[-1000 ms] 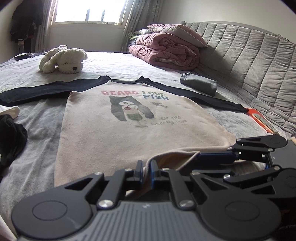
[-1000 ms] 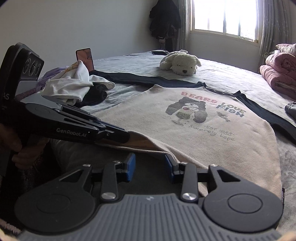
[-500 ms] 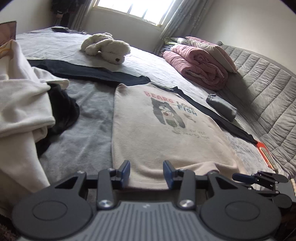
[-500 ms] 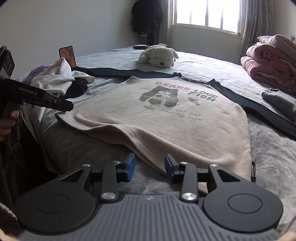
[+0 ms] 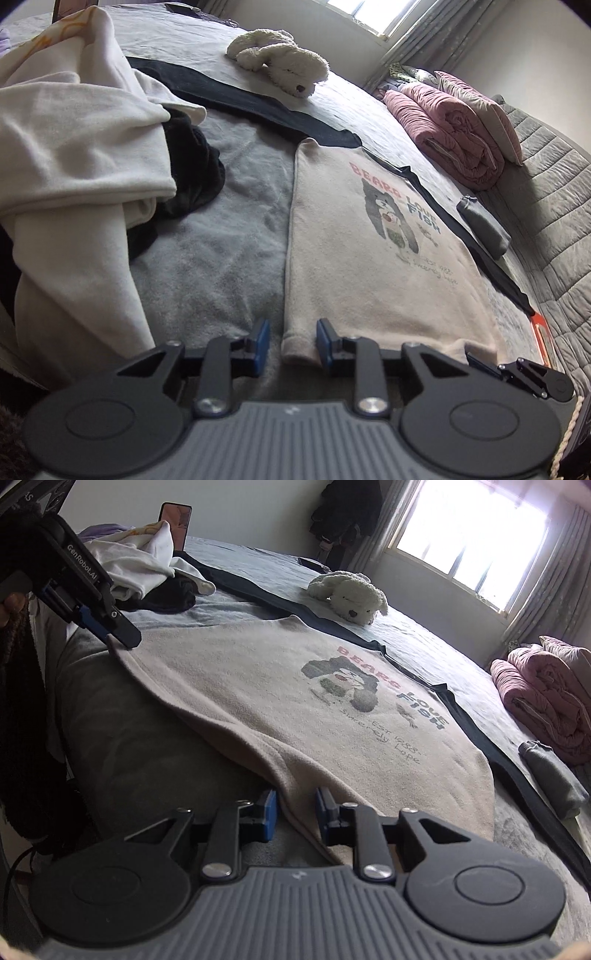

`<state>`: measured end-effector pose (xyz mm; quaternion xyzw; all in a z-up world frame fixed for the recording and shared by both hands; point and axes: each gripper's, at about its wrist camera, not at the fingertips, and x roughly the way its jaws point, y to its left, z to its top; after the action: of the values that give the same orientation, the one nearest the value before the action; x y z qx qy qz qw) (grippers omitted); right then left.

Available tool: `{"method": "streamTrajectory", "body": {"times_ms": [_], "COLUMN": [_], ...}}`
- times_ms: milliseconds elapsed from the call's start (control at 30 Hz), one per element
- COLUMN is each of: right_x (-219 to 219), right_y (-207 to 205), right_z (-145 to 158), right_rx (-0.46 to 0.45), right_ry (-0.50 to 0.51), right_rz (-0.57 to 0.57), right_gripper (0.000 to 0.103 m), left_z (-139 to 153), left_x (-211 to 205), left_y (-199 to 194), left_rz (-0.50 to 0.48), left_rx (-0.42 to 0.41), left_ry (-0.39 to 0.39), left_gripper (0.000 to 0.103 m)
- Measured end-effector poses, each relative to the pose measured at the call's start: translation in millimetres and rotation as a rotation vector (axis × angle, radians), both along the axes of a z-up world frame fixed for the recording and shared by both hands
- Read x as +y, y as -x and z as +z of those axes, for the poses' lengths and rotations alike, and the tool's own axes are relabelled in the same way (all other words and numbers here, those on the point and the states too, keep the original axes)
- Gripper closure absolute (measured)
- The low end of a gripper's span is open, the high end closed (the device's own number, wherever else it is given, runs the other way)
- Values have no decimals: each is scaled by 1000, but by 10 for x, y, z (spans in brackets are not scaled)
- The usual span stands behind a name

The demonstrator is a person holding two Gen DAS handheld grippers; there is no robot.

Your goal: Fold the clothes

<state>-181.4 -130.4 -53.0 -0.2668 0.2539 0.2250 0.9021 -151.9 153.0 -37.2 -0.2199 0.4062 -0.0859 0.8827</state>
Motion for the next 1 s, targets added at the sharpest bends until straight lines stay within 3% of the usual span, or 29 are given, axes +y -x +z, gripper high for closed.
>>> {"method": "streamTrajectory", "body": {"times_ms": [233,400,500,600,1000], "right_x": [-60,71,38,-169,-1251], "right_y": [228,138,150,166,-55], "right_z": [261,24,76,213,411], "right_rx": [10,69,71,98,197], "right_ry": [96,155,125,55,-351], "right_rz": [102,104,68,-19,-573], "right_gripper": [99,96,88,59,59], "left_z": [123,73,129,251,489], "left_x": [-5,-89,-98,-125,-832], "left_y": [83,37,71,127,-53], "left_rz": [8,-17,-27,-45,-308], "left_rx": [-1,17,-9,-74,-210], "left_ry": [-66,-136,-144,-155,-223], "left_gripper": [96,96,94,93,93]}}
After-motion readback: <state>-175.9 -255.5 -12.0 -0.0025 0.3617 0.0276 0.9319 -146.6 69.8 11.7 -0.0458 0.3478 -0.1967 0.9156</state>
